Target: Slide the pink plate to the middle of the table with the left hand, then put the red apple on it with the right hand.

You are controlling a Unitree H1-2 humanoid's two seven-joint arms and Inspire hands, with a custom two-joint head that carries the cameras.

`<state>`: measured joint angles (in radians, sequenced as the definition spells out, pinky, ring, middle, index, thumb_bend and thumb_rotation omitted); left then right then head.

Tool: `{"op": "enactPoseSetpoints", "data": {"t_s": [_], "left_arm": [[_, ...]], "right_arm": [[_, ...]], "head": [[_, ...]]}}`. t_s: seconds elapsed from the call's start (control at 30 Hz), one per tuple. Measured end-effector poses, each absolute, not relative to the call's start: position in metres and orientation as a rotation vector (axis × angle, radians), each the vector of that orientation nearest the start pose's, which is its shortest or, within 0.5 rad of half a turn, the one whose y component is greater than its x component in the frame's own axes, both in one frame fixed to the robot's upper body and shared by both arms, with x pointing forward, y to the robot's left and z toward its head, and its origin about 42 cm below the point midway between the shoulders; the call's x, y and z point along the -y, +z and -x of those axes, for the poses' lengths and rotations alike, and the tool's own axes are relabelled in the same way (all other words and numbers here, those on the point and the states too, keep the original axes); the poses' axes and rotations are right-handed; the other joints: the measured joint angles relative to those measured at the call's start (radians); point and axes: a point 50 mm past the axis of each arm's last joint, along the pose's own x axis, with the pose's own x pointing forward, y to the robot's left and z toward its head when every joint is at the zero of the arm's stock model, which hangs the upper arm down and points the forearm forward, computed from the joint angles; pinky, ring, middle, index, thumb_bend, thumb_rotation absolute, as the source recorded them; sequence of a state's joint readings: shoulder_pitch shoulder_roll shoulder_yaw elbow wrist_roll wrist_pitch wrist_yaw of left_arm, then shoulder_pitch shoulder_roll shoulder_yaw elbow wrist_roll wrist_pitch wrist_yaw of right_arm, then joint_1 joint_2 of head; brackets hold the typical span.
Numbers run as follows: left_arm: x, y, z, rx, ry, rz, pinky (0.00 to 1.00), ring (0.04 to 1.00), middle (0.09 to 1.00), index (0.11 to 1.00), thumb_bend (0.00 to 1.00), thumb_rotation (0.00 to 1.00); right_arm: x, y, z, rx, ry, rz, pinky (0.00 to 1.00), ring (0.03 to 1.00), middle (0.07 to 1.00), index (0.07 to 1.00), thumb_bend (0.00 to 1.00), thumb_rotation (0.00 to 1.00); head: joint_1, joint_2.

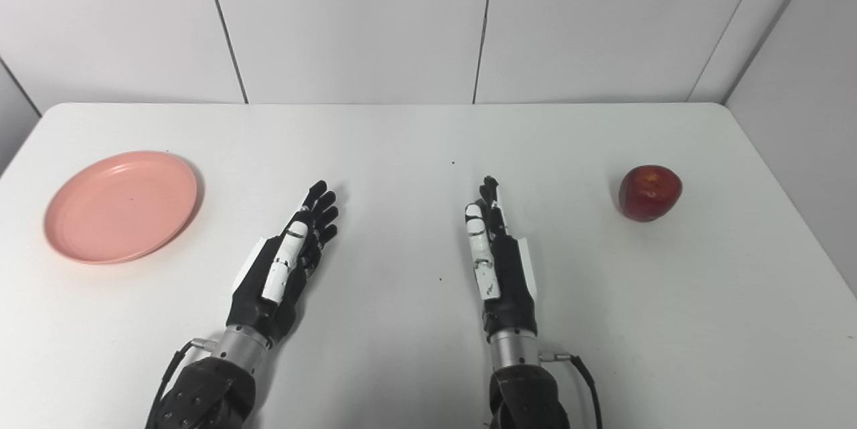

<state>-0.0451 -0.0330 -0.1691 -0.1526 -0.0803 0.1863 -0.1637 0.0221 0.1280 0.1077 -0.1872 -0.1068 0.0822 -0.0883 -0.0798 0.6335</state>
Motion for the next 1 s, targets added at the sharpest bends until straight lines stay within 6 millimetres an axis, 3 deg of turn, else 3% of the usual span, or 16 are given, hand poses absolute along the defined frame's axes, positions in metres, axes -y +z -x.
{"op": "enactPoseSetpoints", "data": {"t_s": [0.6,0.8,1.0], "left_arm": [[-0.139,0.139,-0.289,0.013,-0.364,0.104,1.00,1.000,1.000,1.000,0.41,1.00],[-0.131,0.132,-0.289,-0.007,-0.373,0.096,1.00,1.000,1.000,1.000,0.43,1.00],[-0.120,0.128,-0.289,0.011,-0.354,0.089,0.99,1.000,1.000,1.000,0.39,1.00]], "right_arm": [[0.149,0.141,-0.275,0.094,-0.009,-0.030,1.00,0.988,0.998,1.000,0.19,1.00],[0.159,0.137,-0.275,0.084,0.002,-0.032,1.00,0.999,1.000,1.000,0.18,1.00],[0.177,0.126,-0.274,0.079,0.005,-0.017,1.00,1.000,1.000,1.000,0.18,1.00]], "head": [[0.025,-0.015],[0.156,-0.086],[0.222,-0.120]]}}
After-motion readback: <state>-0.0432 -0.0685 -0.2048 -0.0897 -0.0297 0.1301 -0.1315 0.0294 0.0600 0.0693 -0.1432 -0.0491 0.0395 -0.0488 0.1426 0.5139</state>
